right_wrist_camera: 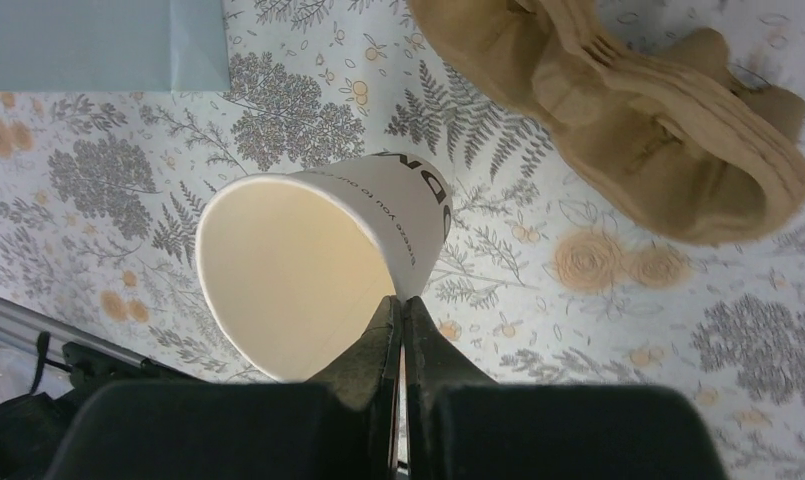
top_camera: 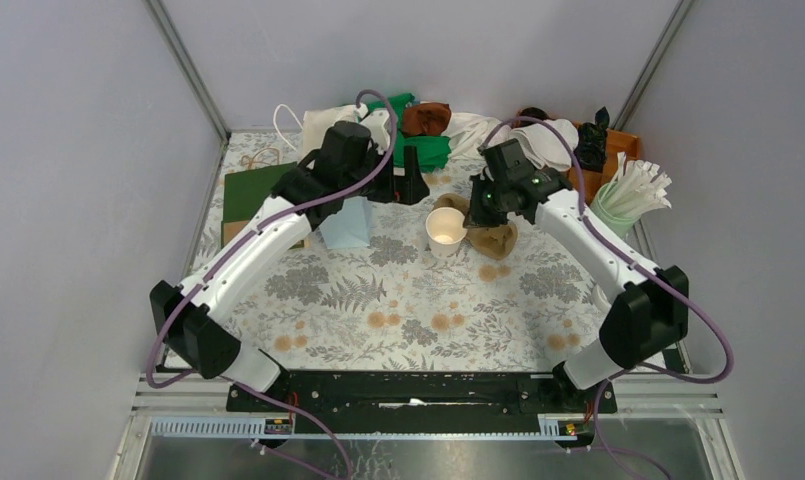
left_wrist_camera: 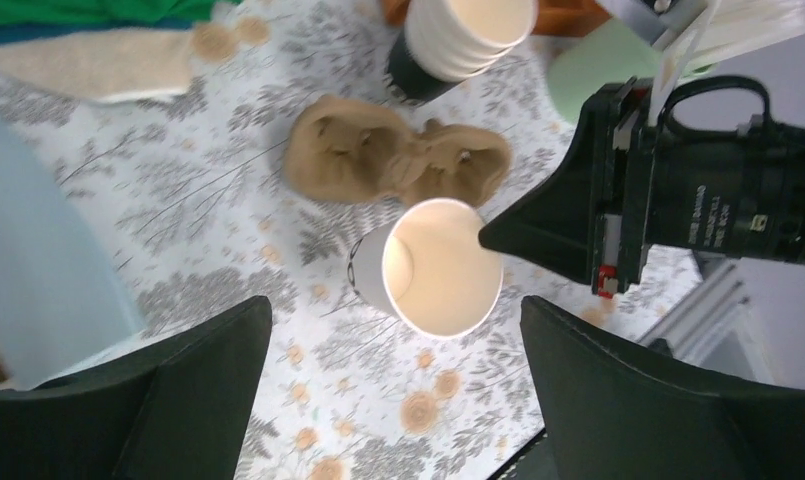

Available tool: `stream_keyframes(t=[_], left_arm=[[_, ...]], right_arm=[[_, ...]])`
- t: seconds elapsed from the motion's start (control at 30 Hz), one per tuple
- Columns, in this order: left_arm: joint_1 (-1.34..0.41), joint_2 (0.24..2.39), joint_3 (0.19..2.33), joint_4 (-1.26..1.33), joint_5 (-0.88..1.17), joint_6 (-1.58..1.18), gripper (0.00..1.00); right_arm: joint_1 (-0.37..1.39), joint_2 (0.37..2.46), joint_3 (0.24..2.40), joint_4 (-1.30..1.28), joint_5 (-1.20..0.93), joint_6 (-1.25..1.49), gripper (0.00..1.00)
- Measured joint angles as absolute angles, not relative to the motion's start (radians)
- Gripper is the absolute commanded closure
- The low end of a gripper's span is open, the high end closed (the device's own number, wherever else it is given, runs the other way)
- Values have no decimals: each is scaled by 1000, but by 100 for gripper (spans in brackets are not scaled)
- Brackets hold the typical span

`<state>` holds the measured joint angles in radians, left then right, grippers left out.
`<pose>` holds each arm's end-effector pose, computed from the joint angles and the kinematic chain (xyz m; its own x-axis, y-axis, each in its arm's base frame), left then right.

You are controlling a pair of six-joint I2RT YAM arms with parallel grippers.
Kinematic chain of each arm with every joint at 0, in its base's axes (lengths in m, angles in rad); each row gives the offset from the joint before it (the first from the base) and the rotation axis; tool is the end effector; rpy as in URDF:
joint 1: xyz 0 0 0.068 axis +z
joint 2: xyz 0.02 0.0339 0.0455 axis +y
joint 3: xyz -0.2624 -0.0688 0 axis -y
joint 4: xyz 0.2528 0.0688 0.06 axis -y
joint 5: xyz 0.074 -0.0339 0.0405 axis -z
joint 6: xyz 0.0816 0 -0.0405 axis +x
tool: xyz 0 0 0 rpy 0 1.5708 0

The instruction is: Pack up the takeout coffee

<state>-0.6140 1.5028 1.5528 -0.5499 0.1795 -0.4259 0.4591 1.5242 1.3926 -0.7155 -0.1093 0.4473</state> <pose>0.3080 -0.2349 0.3739 -0.6439 -0.0435 -0.7639 0.4710 0.7643 -0.4405 0.3268 0.1715 0.2857 -0.8242 0.0722 -0.5617 -0.1650 0.9182 0.3601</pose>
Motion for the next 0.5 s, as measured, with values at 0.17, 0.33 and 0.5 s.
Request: stream_keyframes(t=[0.17,0.33,0.5], left_arm=[[-593,1433,1456,-587,90,-434,1],[-527,1367,1373,-587,43,-491,1],[-505,1317,1325,-587,-20,-498,1]], right_arm=[[481,1577,1323,-592,-136,385,100],[488,1592,1256,-527,-150,347,100],[490,1592,1229,-489,-150,332,98]])
